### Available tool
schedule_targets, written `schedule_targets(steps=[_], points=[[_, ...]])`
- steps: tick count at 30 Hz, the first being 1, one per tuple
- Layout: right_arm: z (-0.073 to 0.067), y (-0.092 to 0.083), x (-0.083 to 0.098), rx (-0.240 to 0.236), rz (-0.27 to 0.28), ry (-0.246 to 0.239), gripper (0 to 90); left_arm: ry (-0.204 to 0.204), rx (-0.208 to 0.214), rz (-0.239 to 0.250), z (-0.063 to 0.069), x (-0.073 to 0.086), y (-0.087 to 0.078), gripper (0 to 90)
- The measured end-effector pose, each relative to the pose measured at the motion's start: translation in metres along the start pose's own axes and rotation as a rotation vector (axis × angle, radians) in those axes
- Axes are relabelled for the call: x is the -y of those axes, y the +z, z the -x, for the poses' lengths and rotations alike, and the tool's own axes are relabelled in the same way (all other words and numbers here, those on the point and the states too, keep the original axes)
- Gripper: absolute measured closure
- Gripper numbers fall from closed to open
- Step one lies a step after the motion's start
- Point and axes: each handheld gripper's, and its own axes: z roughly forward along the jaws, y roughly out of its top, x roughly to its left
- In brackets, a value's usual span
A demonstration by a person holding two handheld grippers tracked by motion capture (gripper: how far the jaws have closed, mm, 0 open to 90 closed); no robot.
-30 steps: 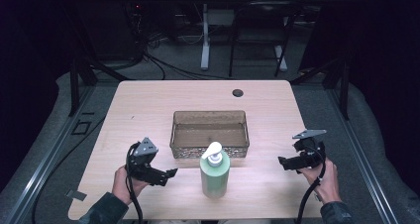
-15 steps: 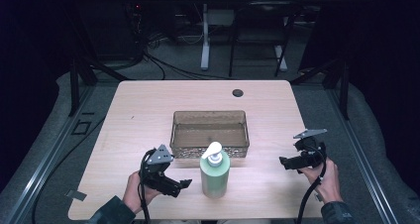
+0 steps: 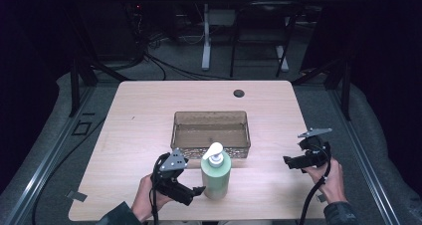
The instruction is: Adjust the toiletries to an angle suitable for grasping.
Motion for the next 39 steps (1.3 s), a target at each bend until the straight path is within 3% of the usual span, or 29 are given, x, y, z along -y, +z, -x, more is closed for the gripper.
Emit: schedule_targets(steps=[7,9,18,26,28,39], points=[[0.001,0.002,0.001,-0.005,-0.007,0.003,0.2,0.007,-0.021,0.065,0.010,-0.007,0.005,0.0],[0.001,0.002,0.000,-0.005,-0.009,0.004,0.3,0.007,-0.043,0.085,0.012,-0.008,0.007,0.0],[0.000,0.003,0.000,-0.012,-0.013,0.004,0.3,-0.016,-0.016,0.088,0.015,-0.014,0.018,0.0],[0.001,0.003,0.000,-0.014,-0.011,0.015,0.3,-0.009,-0.042,0.130,0.022,-0.017,0.027,0.3],[0.001,0.002,0.000,-0.015,-0.014,0.012,0.3,-0.008,-0.047,0.146,0.024,-0.018,0.028,11.3],[0.001,0.003,0.001,-0.019,-0.017,0.007,0.2,0.015,-0.031,0.154,0.018,-0.018,0.029,11.6]])
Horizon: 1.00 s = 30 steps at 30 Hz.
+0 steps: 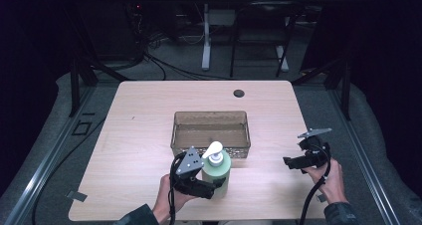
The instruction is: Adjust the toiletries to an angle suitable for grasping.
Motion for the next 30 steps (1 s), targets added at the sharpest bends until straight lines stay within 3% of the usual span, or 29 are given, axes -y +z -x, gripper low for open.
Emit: schedule_targets(steps=[5,17,30], points=[[-0.001,0.000,-0.001,0.003,-0.001,-0.010,0.2,0.036,0.013,-0.012,-0.006,-0.001,0.001,12.0],[-0.002,0.002,-0.001,0.003,-0.009,-0.016,0.1,0.077,0.064,-0.027,-0.023,-0.007,0.008,12.1],[-0.003,0.003,-0.001,0.009,-0.025,-0.026,0.1,0.130,0.147,0.008,-0.042,-0.018,0.036,12.3]])
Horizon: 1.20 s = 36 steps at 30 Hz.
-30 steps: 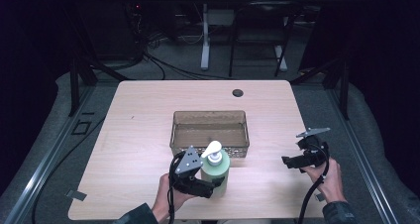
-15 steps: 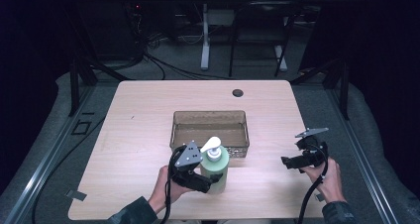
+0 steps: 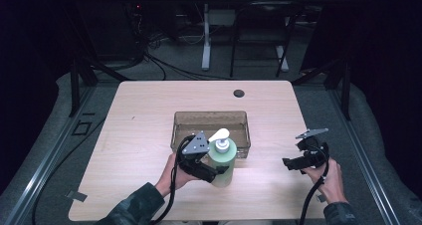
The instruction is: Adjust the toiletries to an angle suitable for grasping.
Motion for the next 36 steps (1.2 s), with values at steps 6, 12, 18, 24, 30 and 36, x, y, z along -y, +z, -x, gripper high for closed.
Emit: schedule_targets(steps=[6,12,18,24,30,36], points=[[0.000,0.000,0.000,0.002,0.001,-0.006,0.1,0.014,0.021,0.008,-0.003,-0.003,0.008,12.3],[-0.001,0.000,-0.001,0.016,-0.008,-0.006,0.2,0.028,0.058,0.025,-0.007,-0.007,0.019,12.4],[-0.001,0.000,-0.002,0.010,-0.009,-0.010,0.1,0.039,0.078,0.019,-0.010,-0.012,0.027,12.3],[-0.001,0.000,-0.002,0.016,-0.021,-0.007,0.2,0.047,0.096,0.029,-0.009,-0.018,0.041,12.3],[-0.002,0.000,-0.002,0.015,-0.021,-0.013,0.2,0.060,0.122,0.031,-0.007,-0.025,0.053,12.2],[-0.001,0.000,-0.001,0.025,-0.028,-0.002,0.2,0.058,0.086,0.028,-0.003,-0.027,0.054,11.2]])
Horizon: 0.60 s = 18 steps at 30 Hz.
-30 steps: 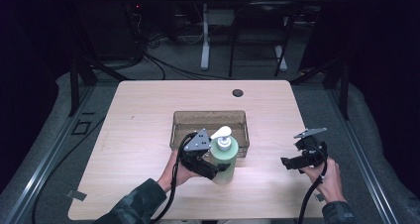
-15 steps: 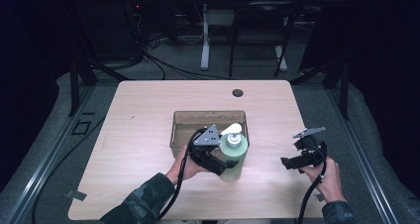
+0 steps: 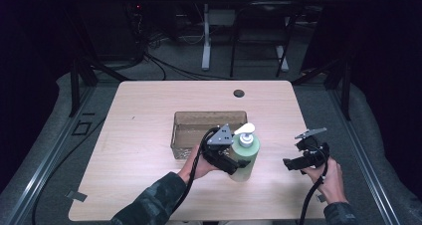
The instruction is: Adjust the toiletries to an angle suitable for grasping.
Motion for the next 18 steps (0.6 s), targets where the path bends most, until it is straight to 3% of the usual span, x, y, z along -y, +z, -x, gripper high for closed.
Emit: schedule_targets(steps=[4,10,13,15,18], points=[[0.001,0.000,0.000,-0.001,0.001,-0.003,0.2,-0.063,-0.031,0.013,0.003,0.004,-0.003,4.3],[0.000,0.000,0.000,0.005,-0.004,-0.003,0.2,-0.135,-0.131,0.050,0.016,0.008,-0.009,3.2],[0.000,0.000,0.000,0.006,-0.001,-0.003,0.1,-0.143,-0.150,0.062,0.020,0.008,-0.009,5.1],[-0.001,0.000,0.000,0.007,0.001,-0.002,0.0,-0.146,-0.160,0.067,0.024,0.007,-0.009,12.6],[-0.001,0.000,0.000,0.006,-0.002,-0.003,0.0,-0.143,-0.179,0.069,0.026,0.004,-0.007,12.2]])
